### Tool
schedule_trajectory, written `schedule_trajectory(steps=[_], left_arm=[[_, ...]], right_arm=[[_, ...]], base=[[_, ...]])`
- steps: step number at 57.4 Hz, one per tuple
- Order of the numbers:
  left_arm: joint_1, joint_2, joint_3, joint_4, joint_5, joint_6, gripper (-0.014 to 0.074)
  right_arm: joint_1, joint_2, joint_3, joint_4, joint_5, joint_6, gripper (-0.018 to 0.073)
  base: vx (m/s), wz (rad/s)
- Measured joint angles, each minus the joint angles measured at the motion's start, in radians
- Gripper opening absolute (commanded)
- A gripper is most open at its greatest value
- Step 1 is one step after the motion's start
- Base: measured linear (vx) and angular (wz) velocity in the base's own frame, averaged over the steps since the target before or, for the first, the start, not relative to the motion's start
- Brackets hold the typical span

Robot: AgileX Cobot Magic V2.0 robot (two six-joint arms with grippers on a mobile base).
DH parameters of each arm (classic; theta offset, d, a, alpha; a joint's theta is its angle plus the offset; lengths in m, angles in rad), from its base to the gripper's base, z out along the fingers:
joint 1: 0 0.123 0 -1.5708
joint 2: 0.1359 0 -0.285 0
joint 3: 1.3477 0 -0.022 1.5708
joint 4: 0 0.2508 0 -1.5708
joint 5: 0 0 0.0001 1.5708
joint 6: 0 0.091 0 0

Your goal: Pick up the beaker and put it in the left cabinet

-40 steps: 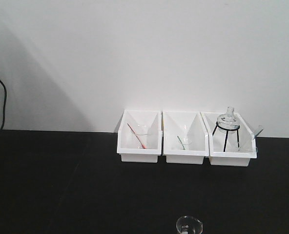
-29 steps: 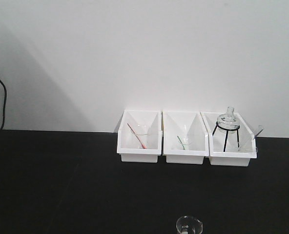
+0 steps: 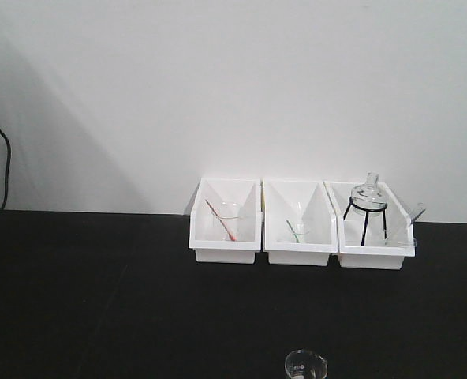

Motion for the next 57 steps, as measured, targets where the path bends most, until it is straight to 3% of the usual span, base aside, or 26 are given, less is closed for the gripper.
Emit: schedule_trajectory(steps=[23, 33, 39, 57], left_arm=[[0.000, 0.000, 0.000, 0.000, 0.000, 0.000, 0.0004], [0.000, 0.000, 0.000, 0.000, 0.000, 0.000, 0.0004], [0.000, 0.000, 0.000, 0.000, 0.000, 0.000, 0.0004], [0.000, 0.000, 0.000, 0.000, 0.000, 0.000, 0.0004]], right_arm=[[0.000, 0.000, 0.000, 0.000, -0.019, 0.000, -0.0004], [0.000, 0.000, 0.000, 0.000, -0.188, 0.002, -0.0003], [0.000, 0.013, -0.026, 0.000, -0.222, 0.003, -0.0001], [0.000, 0.311, -0.126, 0.000, -0.153, 0.001, 0.0038]], base=[[0.00, 0.00], [0.00, 0.00], [0.00, 0.00], [0.00, 0.00]])
